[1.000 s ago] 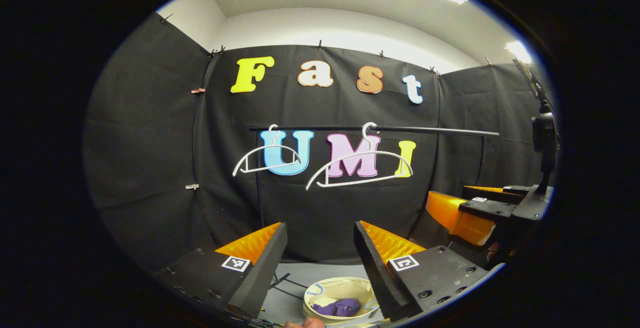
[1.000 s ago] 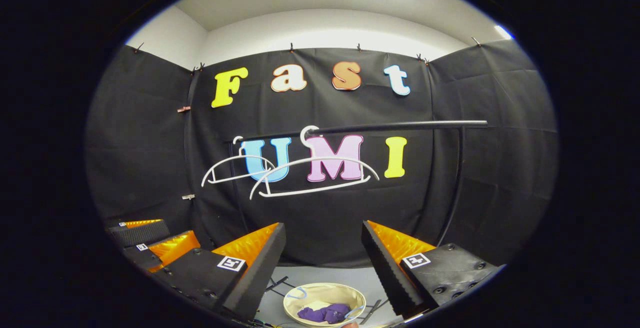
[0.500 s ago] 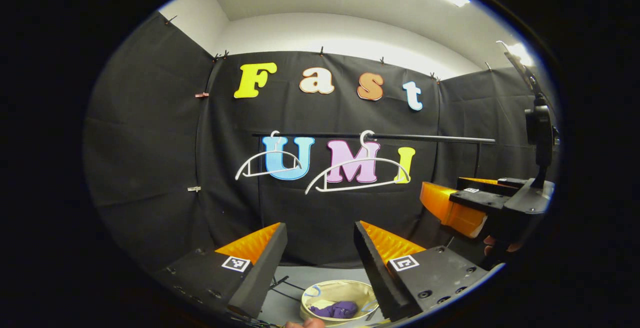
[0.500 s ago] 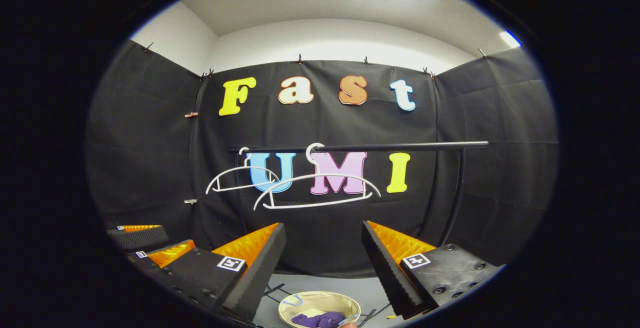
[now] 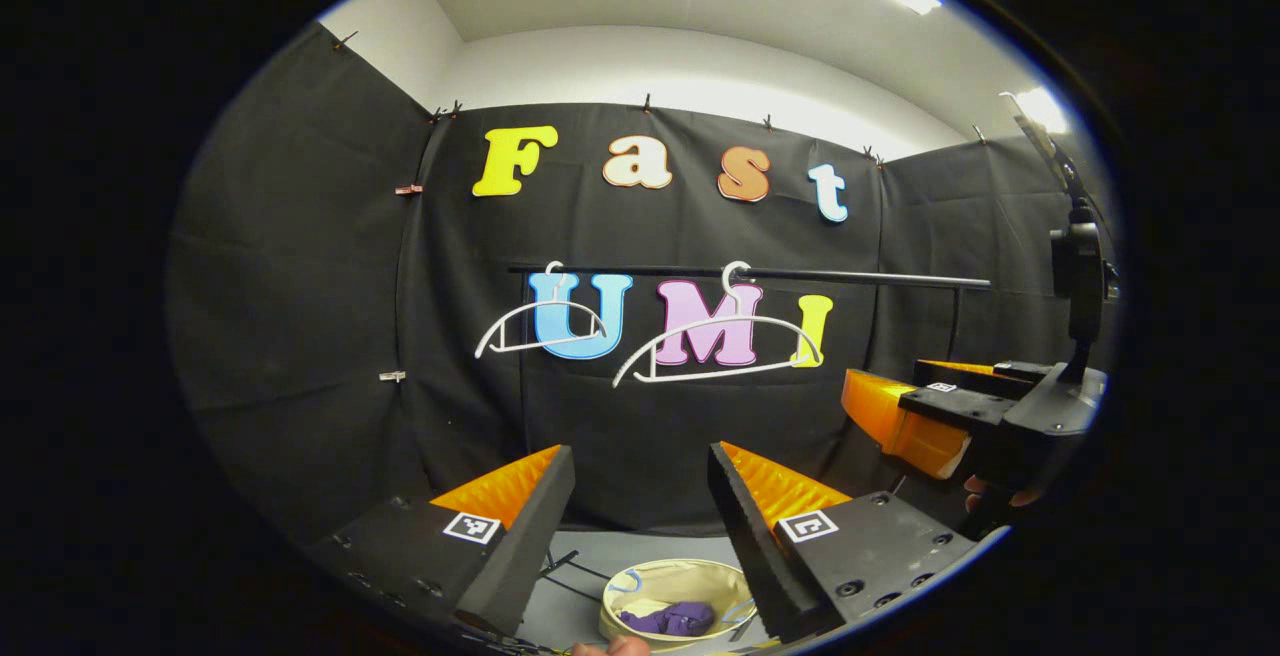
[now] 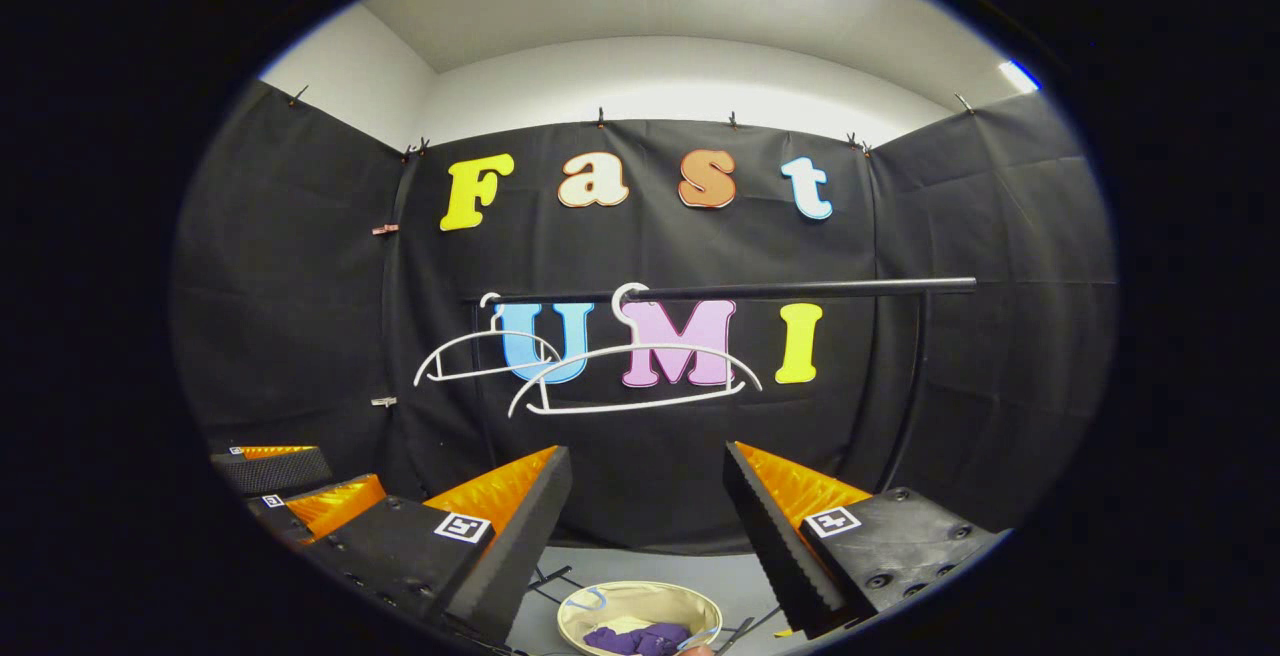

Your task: Grasp the clothes on the hanger with both hands and then place them into the laundry hamper below.

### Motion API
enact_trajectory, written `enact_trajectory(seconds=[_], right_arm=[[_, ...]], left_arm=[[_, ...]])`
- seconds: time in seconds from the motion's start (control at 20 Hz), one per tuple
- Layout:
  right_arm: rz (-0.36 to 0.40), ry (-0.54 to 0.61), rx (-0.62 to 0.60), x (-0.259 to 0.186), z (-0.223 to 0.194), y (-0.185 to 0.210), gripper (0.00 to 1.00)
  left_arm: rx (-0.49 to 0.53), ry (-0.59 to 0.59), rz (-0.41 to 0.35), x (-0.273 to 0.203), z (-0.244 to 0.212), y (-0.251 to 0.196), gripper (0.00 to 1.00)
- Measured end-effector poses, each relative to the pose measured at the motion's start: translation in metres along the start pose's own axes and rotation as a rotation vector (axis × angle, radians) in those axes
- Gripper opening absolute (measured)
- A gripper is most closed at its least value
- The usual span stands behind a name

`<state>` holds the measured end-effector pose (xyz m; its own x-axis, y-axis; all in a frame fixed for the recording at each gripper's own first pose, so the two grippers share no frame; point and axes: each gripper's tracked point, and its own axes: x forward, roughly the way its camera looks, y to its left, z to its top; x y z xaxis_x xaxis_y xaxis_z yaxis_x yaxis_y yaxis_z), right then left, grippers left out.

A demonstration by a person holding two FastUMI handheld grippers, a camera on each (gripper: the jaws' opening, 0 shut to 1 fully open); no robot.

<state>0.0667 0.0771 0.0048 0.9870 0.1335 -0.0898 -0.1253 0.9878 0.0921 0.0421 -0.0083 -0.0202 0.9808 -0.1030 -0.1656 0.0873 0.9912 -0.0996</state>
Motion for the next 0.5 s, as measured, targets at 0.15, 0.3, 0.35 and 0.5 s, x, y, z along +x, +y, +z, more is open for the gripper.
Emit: enact_trajectory(seconds=[0.15, 0.3, 0.35, 0.5], right_arm=[[0.003, -0.001, 0.002, -0.0002, 0.0001, 0.0015, 0.93], [0.001, 0.001, -0.013, -0.0004, -0.0014, -0.0004, 1.0], [0.0, 0.003, -0.011, -0.0007, -0.002, -0.0004, 0.93], [-0.004, 0.01, -0.001, -0.0001, -0.005, -0.0006, 1.0]], left_arm=[[0.005, 0.007, 0.005, 0.0006, -0.0042, 0.0022, 0.86], [0.001, 0.016, 0.005, 0.0003, -0.0057, 0.0023, 0.86], [0.001, 0.016, 0.005, 0.0007, -0.0059, 0.0029, 0.86], [0.004, 0.019, 0.004, 0.0014, -0.0076, 0.0028, 0.86]])
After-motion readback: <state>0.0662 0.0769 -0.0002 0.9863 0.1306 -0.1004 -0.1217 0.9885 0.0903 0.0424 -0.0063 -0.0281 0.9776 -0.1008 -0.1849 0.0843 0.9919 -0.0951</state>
